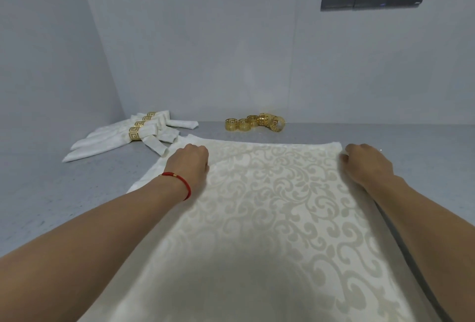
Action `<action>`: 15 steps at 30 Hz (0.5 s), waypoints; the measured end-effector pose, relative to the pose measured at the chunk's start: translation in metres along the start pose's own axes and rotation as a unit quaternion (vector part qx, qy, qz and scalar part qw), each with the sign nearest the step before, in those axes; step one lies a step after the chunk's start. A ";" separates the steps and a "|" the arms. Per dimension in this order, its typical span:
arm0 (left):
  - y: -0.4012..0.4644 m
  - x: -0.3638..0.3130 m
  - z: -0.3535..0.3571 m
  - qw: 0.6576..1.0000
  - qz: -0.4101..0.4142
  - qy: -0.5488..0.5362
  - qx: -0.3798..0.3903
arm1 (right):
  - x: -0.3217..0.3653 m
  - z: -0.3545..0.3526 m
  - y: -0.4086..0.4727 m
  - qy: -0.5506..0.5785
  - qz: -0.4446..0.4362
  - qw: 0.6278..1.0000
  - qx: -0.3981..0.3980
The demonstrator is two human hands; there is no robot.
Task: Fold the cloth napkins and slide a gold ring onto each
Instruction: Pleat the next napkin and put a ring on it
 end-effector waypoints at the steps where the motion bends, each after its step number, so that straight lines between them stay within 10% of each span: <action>1: 0.000 0.000 0.000 1.000 0.005 0.009 0.003 | -0.001 0.001 0.002 -0.005 0.000 1.000 0.005; 15: 0.022 -0.008 -0.019 1.000 0.011 -0.001 0.028 | -0.027 -0.030 0.009 0.096 0.045 0.994 -0.024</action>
Point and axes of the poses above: each hand's wrist, its own y-axis towards the middle knuckle, its own z-axis out of the palm, x = y × z, the point moved 1 cm from there along y, towards the middle knuckle
